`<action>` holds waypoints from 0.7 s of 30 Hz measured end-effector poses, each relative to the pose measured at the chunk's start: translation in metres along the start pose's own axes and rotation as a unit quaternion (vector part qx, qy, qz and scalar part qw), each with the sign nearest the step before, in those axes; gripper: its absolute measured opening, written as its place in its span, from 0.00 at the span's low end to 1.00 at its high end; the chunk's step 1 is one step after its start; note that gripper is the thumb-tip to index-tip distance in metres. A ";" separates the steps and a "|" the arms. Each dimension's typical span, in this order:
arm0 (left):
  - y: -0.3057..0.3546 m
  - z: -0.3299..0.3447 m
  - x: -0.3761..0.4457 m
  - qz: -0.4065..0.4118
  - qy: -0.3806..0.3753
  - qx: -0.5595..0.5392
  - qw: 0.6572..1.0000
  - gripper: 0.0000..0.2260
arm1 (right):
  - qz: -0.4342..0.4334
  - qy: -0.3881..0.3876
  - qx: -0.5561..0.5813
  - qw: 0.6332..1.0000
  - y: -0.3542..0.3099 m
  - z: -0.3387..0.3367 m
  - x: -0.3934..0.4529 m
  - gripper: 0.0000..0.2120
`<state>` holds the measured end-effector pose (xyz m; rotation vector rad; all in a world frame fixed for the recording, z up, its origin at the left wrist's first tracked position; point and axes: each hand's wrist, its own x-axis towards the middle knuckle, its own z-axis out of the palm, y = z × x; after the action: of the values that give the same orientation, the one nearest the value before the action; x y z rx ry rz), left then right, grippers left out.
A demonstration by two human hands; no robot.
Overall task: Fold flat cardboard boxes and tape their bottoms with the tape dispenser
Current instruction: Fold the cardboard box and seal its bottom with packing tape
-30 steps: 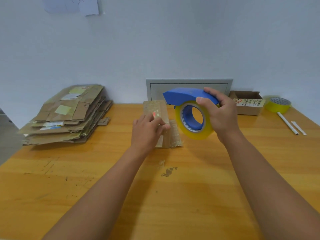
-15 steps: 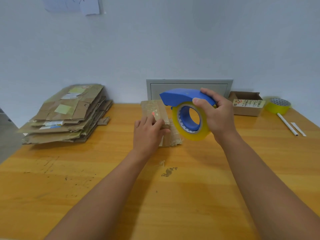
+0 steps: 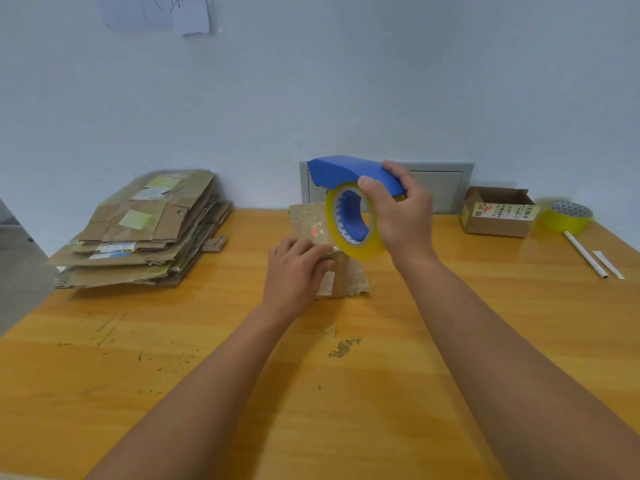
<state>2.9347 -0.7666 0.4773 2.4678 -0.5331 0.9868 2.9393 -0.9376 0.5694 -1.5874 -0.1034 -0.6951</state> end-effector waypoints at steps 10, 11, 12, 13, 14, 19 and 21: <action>-0.017 -0.006 -0.014 -0.054 -0.010 -0.086 0.995 0.16 | -0.049 -0.007 -0.082 0.995 0.009 0.032 -0.005 0.26; -0.018 -0.005 -0.014 -0.059 0.001 -0.088 0.994 0.14 | -0.051 -0.008 -0.085 0.995 0.008 0.032 -0.006 0.27; -0.018 -0.004 -0.014 -0.071 0.011 -0.095 0.993 0.12 | -0.052 -0.010 -0.088 0.995 0.008 0.032 -0.006 0.27; -0.017 -0.003 -0.014 -0.087 0.019 -0.107 0.990 0.11 | -0.051 -0.012 -0.092 0.994 0.008 0.033 -0.006 0.27; -0.015 -0.002 -0.014 -0.100 0.025 -0.117 0.988 0.10 | -0.051 -0.014 -0.095 0.994 0.008 0.033 -0.005 0.26; 0.003 0.004 -0.015 -0.085 0.066 -0.067 0.992 0.11 | -0.032 0.000 -0.079 0.996 0.005 0.025 0.001 0.26; 0.008 0.007 -0.016 -0.087 0.069 -0.050 0.993 0.12 | -0.024 0.000 -0.067 0.997 0.005 0.024 -0.001 0.26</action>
<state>2.9239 -0.7740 0.4632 2.2932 -0.3093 1.0242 2.9499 -0.9159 0.5649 -1.7170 -0.0955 -0.7524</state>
